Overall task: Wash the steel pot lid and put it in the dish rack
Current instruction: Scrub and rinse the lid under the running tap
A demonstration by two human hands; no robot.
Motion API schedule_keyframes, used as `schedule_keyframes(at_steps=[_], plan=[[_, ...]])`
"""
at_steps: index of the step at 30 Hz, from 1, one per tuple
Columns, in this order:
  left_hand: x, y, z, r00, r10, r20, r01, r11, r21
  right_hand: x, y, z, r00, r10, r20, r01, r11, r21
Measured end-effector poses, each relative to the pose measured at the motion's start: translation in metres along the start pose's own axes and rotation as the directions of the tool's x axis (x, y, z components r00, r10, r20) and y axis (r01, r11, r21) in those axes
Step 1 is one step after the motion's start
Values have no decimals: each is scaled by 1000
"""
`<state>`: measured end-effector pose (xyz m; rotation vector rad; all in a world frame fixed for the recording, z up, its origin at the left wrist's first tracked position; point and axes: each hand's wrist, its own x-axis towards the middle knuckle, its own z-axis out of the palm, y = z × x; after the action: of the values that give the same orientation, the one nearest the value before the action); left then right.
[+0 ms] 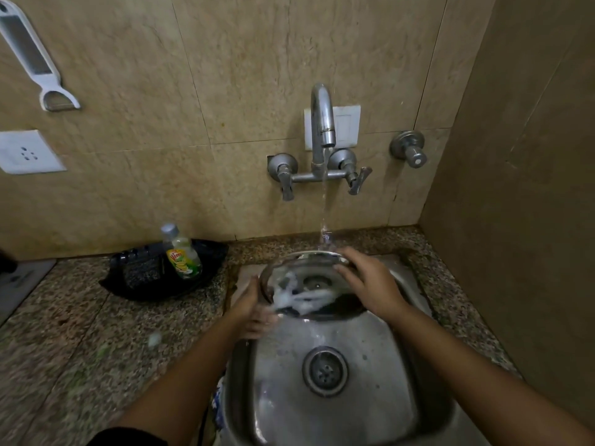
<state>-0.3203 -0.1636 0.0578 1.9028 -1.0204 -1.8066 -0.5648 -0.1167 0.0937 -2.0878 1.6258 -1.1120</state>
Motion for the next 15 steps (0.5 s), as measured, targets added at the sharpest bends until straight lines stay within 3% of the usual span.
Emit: schedule_keyframes(at_steps=[3,6,11,15], plan=[[3,-18,11,998,30,-59,-36,994,-106,5,11,14,962,267,66,-274,943,186],[0,-30,24,983,53,174,28,902,-431,-1,26,32,884,456,98,-460,819,342],[2,-47,28,969,123,216,24,817,-576,-9,43,44,620,750,232,-712,413,568],[6,-49,40,943,257,211,-87,803,-590,-6,54,44,446,843,301,-790,213,574]])
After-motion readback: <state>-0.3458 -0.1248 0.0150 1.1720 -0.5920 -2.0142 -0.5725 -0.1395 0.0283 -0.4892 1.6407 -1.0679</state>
